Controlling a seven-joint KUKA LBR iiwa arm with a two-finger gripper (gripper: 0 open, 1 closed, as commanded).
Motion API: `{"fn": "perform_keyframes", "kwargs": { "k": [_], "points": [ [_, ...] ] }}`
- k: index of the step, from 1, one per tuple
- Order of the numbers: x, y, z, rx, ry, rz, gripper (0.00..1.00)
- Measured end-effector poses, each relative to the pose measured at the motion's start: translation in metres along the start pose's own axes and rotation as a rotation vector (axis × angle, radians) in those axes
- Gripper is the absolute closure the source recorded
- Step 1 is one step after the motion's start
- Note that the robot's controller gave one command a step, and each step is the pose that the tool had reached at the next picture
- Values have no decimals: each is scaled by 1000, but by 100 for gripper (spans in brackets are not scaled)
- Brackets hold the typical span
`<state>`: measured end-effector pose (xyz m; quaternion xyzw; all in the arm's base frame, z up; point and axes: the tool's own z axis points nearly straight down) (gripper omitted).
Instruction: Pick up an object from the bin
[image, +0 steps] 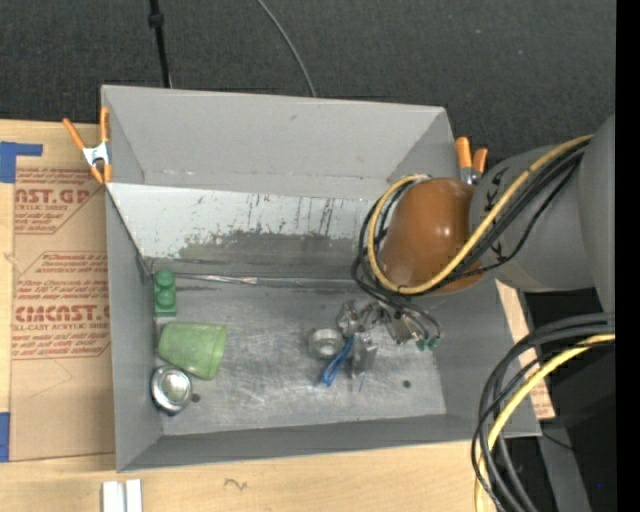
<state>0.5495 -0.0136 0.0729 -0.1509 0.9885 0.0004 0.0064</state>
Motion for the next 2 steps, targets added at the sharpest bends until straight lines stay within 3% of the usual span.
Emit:
{"fn": "perform_keyframes", "kwargs": {
  "k": [1,2],
  "points": [
    [22,-30,-124,3,4,-21,100],
    [-7,-105,-196,4,5,-282,100]
  ]
}}
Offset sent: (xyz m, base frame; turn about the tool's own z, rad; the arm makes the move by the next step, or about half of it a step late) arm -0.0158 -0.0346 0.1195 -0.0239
